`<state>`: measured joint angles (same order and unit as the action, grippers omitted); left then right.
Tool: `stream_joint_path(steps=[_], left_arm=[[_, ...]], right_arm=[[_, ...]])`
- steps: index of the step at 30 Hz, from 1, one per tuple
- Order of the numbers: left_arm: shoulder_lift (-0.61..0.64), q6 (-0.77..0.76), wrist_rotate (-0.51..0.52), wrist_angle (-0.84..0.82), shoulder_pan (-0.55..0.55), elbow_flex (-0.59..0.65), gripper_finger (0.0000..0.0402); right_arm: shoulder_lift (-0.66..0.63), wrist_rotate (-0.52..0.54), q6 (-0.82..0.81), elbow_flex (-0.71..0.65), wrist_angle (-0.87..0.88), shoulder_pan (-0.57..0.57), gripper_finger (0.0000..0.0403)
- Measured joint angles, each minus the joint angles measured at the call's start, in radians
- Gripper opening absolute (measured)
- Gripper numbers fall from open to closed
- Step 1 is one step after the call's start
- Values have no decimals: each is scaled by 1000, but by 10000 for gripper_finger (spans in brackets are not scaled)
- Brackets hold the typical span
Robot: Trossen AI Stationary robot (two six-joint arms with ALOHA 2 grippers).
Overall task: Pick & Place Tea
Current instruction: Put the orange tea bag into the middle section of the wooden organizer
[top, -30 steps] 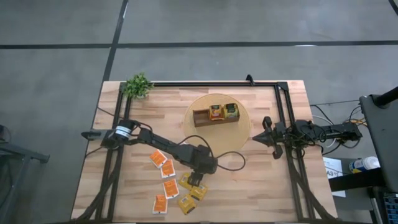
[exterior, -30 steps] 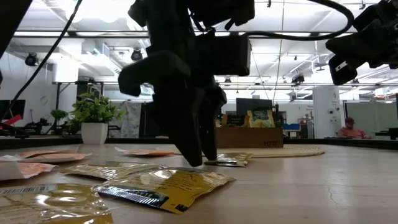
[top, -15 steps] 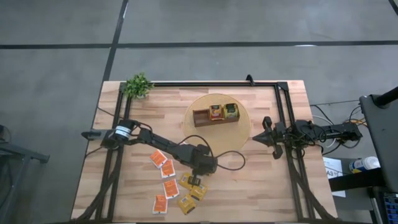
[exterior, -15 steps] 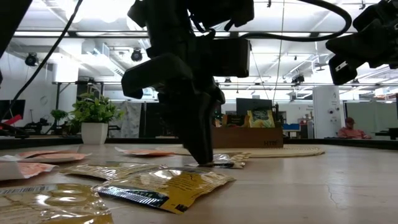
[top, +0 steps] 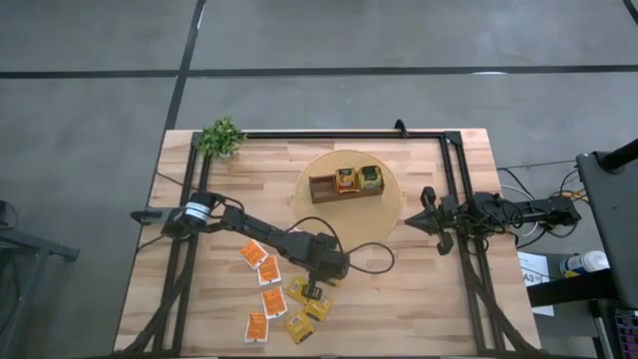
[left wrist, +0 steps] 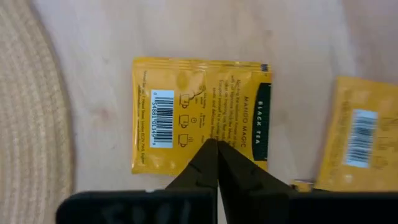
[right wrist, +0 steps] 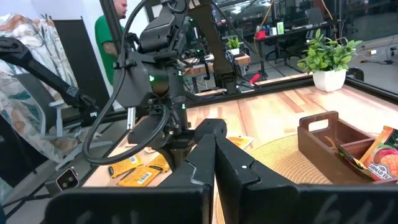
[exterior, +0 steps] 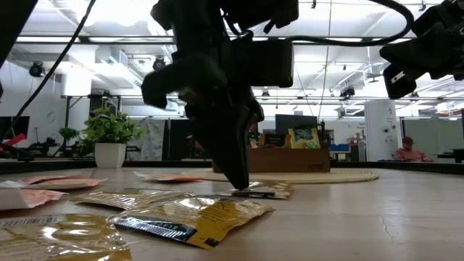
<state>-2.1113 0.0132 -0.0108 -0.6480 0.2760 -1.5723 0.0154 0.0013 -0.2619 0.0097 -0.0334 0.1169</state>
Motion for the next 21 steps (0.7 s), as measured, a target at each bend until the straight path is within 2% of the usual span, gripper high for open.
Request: stream_joint_path(steps=[4, 14, 21], left_arm=[[0, -4, -15, -47, 0, -38, 27], [0, -44, -17, -105, 7, -121, 137], [1, -67, -21, -107, 42, -125, 154]], right_arm=[[0, 0, 0, 0, 0, 0, 8], [0, 0, 0, 0, 0, 0, 8], [0, 0, 0, 0, 0, 0, 8]])
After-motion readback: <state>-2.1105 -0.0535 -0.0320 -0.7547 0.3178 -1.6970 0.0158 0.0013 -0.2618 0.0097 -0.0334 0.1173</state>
